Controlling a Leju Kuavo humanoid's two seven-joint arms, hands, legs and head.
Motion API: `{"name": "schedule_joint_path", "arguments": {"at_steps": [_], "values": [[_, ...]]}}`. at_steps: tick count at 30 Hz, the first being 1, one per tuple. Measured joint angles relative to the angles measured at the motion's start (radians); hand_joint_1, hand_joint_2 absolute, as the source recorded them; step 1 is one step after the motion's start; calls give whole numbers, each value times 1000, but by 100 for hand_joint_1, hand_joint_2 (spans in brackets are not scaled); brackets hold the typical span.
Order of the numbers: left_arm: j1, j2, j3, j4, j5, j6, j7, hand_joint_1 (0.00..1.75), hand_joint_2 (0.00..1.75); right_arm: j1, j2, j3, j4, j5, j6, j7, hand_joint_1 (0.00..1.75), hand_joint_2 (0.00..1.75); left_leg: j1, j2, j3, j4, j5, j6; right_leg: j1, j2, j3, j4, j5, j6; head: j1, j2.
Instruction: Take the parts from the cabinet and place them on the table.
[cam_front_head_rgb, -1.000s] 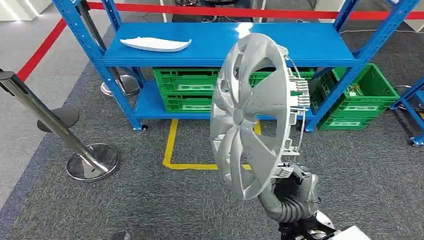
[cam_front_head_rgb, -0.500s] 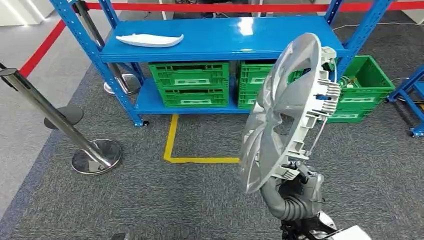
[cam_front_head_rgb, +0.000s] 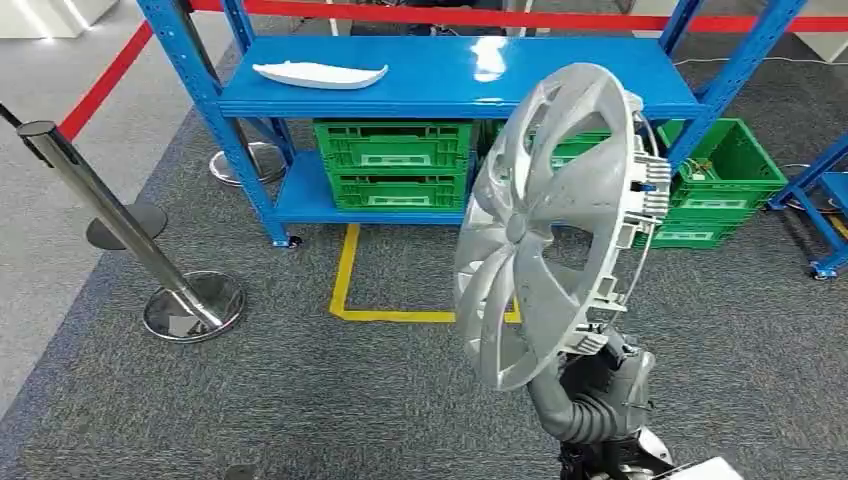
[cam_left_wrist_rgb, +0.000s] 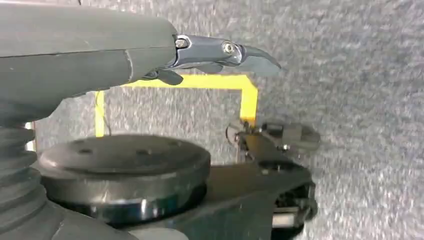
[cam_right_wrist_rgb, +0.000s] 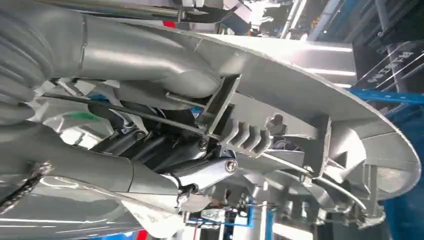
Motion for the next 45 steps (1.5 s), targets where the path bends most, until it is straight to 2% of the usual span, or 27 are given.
{"name": "schedule_joint_path", "arguments": {"at_steps": [1,3,4,6,7,9,11,12,13,14,17,19,22,23,24,26,27,28,29,32,33,36,38,39,42,43,45], "values": [[0,-2,-6,0,-3,5,0,0,175,0,0,0,0,2,-5,5,175,175,0,-1,0,5,-3,-4,-1,-1,48,-95,43,-1,0,0],[-2,-2,-11,0,-9,5,1,0,175,-3,3,0,2,5,-17,15,175,175,-10,-4,-16,27,-9,-14,1,0,91,-169,36,-6,1,0],[-2,-3,-14,0,-11,5,3,0,175,-4,6,0,3,4,-22,19,175,175,-9,-4,-25,29,-6,-19,1,3,82,-162,32,-17,-3,0],[0,-3,-14,0,-14,5,6,0,175,0,9,-2,4,0,-27,23,175,175,-9,-2,-29,32,-3,-23,2,5,75,-159,34,-23,-2,0],[0,-3,-15,0,-14,5,7,0,175,0,12,-2,6,-1,-30,24,175,175,-9,-4,-30,36,-11,-27,-7,2,76,-165,39,-32,-1,0],[0,-5,-19,0,-14,5,8,0,175,-3,20,-5,6,-1,-35,24,175,175,-5,-5,-63,112,-72,-42,-7,0,72,-164,42,-43,-13,0],[1,-4,-24,0,-14,3,8,0,175,-4,26,-6,6,-1,-39,21,175,175,0,-5,-130,269,-147,-50,-5,-1,64,-164,45,-47,-13,0],[2,-4,-26,0,-14,2,8,0,175,-4,29,-6,6,-1,-41,21,175,175,0,-5,-154,328,-164,-51,-4,-1,61,-164,47,-49,-13,0],[3,-4,-29,0,-14,1,8,0,175,-4,31,-8,6,-1,-41,21,175,175,0,-5,-156,338,-157,-50,-4,-1,59,-164,49,-49,-13,0],[4,-4,-30,0,-14,0,8,0,175,-3,34,-9,6,2,-47,19,175,175,0,-5,-138,304,-126,-47,-3,0,59,-164,51,-49,-13,0],[2,-4,-32,0,-16,-2,8,0,175,-4,45,-13,5,8,-66,12,175,175,-4,-6,-16,62,-8,-22,0,2,60,-164,55,-45,-12,0],[0,-5,-32,0,-16,-2,8,0,175,-5,55,-15,6,3,-77,11,175,175,-10,-6,-7,29,-21,-15,4,1,49,-161,62,-35,-13,0],[4,-5,-32,0,-15,-2,8,0,175,-6,64,-16,5,-13,-77,19,175,175,-6,-6,-14,17,-7,-5,5,-1,47,-168,73,-16,-11,0],[3,-7,-32,0,-15,-2,8,0,175,-5,64,-17,6,-11,-78,20,175,175,-2,-3,-12,9,1,-4,3,2,32,-156,57,-14,-12,0],[1,-8,-32,0,-15,-2,8,0,175,-7,64,-18,5,-4,-82,19,175,175,-1,-3,-17,8,7,4,3,2,14,-112,18,-9,-5,0],[2,-10,-32,0,-15,-3,9,0,175,-8,64,-18,6,12,-96,18,175,175,-3,-1,-26,9,11,6,1,1,-54,50,-64,-1,-3,0],[3,-10,-32,0,-15,-2,9,0,175,-8,64,-18,6,17,-98,18,175,175,-4,0,-30,10,13,7,1,1,-83,122,-89,2,-3,0],[3,-10,-32,0,-15,-2,9,0,175,-8,64,-19,6,19,-100,18,175,175,-4,0,-32,11,14,7,1,1,-89,145,-89,4,-3,0],[3,-10,-32,0,-15,-2,9,0,175,-8,64,-19,7,22,-104,18,175,175,-4,0,-33,13,14,6,1,1,-72,125,-69,4,-3,0],[3,-11,-32,0,-16,-2,10,0,175,-8,64,-19,7,27,-112,19,175,175,-4,-2,-33,21,12,1,1,-1,70,-128,44,-4,-3,0],[2,-11,-32,0,-18,-2,11,0,175,-10,64,-19,7,24,-112,19,175,175,-13,-2,-37,25,10,-4,5,-1,93,-160,25,-8,-3,0],[3,-11,-35,0,-31,0,20,0,175,-8,67,-19,6,16,-113,20,175,175,-10,-2,-51,34,17,-17,6,4,86,-164,28,-23,-5,0],[3,-10,-39,0,-35,0,27,0,175,-8,67,-21,6,58,-147,23,175,175,-9,-4,-54,42,5,-26,-2,0,88,-171,36,-37,-4,0],[3,-11,-39,0,-36,0,28,0,175,-8,68,-21,6,91,-168,23,175,175,-9,-5,-65,71,-22,-35,-2,0,86,-171,37,-41,-12,0],[4,-11,-39,0,-37,-2,30,0,175,-8,72,-24,6,151,-204,22,175,175,0,-4,-163,298,-134,-49,-2,-2,78,-170,39,-49,-15,0],[5,-11,-39,0,-37,-3,31,0,175,-8,72,-24,6,152,-206,22,175,175,1,-4,-183,345,-142,-51,-2,-2,77,-169,40,-49,-16,0],[5,-11,-39,0,-36,-3,31,0,175,-8,72,-25,6,153,-209,22,175,175,3,-4,-174,335,-121,-51,-2,-1,77,-168,40,-49,-15,0]]}}
